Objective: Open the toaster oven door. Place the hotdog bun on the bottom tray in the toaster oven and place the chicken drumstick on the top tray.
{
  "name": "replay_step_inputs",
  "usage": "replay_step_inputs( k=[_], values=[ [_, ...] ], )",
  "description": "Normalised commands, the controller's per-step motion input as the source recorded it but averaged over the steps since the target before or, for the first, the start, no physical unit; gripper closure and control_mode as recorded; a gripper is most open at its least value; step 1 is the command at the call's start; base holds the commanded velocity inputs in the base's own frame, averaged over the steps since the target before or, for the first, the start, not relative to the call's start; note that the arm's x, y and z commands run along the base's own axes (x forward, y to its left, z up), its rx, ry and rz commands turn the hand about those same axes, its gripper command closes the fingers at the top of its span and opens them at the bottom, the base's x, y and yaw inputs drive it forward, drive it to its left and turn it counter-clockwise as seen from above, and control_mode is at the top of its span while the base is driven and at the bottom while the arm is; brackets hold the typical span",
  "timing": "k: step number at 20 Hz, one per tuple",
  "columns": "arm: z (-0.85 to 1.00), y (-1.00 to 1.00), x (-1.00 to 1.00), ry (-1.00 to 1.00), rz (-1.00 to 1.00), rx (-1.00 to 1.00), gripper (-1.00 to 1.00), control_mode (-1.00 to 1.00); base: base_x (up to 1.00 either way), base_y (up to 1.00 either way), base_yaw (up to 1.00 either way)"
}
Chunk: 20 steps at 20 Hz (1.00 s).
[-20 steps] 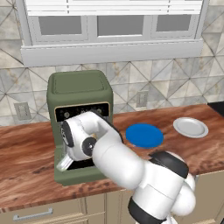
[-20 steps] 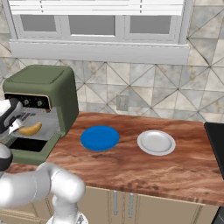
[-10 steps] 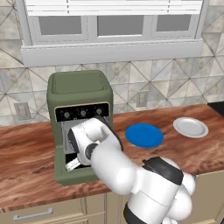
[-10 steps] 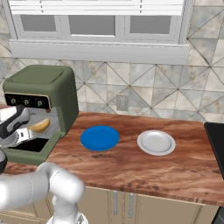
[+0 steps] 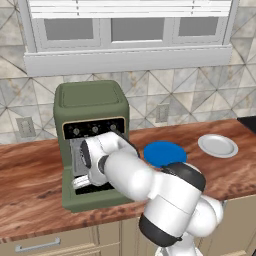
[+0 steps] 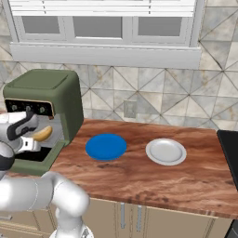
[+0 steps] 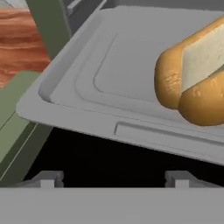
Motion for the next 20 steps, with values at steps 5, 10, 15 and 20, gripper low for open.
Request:
replay_step_inputs(
  k=[5,10,15,20],
  values=[
    [0.27,0.49,0.68,0.21,-0.24,-0.03,-1.00,-1.00,0.00,0.00,0.00],
    [0.18,0.31,0.79,-0.01,-0.18,-0.05,-1.00,-1.00,0.00,0.00,0.00],
    [0.18,0.19,0.81,-0.02,-0.14,-0.06,-1.00,-1.00,0.00,0.00,0.00],
    [0.02,0.15,0.83,0.00,-0.11,-0.05,-1.00,-1.00,0.00,0.00,0.00]
  ],
)
